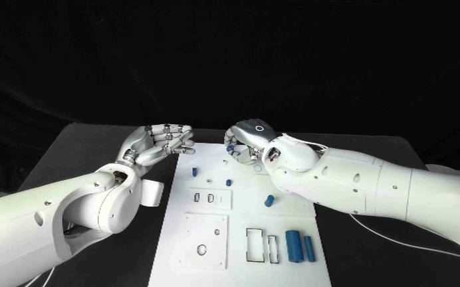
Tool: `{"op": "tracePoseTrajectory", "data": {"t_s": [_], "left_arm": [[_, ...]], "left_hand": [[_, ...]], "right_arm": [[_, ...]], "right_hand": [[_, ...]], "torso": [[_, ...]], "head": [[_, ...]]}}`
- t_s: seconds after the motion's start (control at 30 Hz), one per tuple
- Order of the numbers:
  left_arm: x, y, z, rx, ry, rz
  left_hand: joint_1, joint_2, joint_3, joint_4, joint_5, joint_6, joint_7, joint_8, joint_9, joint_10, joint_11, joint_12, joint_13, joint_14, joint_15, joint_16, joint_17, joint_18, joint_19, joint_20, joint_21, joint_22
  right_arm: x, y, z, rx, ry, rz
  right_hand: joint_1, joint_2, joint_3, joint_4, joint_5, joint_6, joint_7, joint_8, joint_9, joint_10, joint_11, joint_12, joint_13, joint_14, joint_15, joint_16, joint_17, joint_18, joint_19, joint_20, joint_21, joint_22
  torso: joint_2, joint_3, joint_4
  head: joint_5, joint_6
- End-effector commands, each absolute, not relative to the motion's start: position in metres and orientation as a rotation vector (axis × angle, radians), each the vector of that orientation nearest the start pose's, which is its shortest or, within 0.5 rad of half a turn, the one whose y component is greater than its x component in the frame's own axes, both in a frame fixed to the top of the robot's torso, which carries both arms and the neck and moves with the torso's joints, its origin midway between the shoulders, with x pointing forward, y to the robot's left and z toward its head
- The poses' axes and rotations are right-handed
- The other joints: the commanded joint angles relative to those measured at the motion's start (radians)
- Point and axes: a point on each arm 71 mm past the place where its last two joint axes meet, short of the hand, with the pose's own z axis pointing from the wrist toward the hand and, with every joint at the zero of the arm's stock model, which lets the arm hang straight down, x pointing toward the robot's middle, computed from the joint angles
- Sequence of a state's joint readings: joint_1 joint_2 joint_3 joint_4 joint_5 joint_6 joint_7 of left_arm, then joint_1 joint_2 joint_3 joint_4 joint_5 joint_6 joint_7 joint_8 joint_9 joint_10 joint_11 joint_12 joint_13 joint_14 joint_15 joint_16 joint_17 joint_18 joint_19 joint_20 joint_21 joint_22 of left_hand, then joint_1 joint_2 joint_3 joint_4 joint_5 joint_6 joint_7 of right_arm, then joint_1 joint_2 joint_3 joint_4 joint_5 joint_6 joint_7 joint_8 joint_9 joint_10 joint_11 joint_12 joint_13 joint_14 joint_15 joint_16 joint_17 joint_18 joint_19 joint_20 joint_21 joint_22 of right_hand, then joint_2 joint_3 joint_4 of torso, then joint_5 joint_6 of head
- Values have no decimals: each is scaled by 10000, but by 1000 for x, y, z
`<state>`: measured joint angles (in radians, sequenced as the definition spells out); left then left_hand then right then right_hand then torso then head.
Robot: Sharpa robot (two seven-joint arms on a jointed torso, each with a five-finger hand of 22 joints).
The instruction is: Assemble the parts on the task board
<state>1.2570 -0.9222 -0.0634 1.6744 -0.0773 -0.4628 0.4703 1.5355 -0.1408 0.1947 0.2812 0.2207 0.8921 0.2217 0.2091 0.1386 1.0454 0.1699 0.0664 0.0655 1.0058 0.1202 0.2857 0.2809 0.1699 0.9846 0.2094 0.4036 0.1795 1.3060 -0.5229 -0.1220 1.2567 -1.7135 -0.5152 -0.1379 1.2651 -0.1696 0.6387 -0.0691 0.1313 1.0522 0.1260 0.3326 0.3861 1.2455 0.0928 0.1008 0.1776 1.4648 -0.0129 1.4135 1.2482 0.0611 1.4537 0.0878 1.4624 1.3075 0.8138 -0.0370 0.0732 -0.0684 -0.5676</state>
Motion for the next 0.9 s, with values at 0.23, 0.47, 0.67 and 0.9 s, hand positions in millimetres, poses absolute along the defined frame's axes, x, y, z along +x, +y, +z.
{"op": "tracePoseTrajectory", "data": {"t_s": [0.23,0.47,0.67,0.9], "left_arm": [[468,208,-141,-9451,13126,-15358],[468,208,-141,-9455,13127,-15350],[468,207,-140,-9451,13135,-15364],[468,207,-140,-9449,13156,-15379]], "left_hand": [[0,-55,44,-13,-66,-79,-17,-57,-14,-63,-1,-39,-12,-48,-2,-37,13,101,24,-1,53,15],[0,-55,44,-13,-66,-79,-17,-57,-14,-63,-1,-39,-12,-48,-2,-37,13,101,24,-1,53,15],[3,-55,47,-17,-69,-91,-12,-66,-17,-84,4,-43,-13,-56,2,-45,20,100,19,0,59,17],[4,-55,49,-18,-71,-98,-10,-70,-18,-94,7,-45,-13,-61,5,-50,23,99,16,1,61,18]], "right_arm": [[533,-105,-160,-4244,13546,5460],[535,-105,-164,-4262,13723,5364],[538,-105,-166,-4222,13743,5269],[540,-102,-166,-4202,13689,5283]], "right_hand": [[175,275,3,11,9,-68,-18,70,410,378,-379,-7,-4,500,-63,34,-2,-203,53,3,29,869],[152,249,-10,13,3,-83,-20,74,429,371,-377,-16,6,499,-61,36,-5,-197,37,6,17,851],[81,215,-15,47,-10,-176,-9,46,463,293,-356,-76,18,488,-45,26,-44,-182,-12,17,-20,795],[-87,103,24,149,-71,-468,82,-98,503,-25,-237,-291,4,450,50,-14,-156,-155,-113,89,-97,691]], "torso": [[30,-7,16],[43,-16,20],[56,-19,3],[59,-28,37]], "head": [[21,-13],[22,-38],[49,-11],[8,23]]}}
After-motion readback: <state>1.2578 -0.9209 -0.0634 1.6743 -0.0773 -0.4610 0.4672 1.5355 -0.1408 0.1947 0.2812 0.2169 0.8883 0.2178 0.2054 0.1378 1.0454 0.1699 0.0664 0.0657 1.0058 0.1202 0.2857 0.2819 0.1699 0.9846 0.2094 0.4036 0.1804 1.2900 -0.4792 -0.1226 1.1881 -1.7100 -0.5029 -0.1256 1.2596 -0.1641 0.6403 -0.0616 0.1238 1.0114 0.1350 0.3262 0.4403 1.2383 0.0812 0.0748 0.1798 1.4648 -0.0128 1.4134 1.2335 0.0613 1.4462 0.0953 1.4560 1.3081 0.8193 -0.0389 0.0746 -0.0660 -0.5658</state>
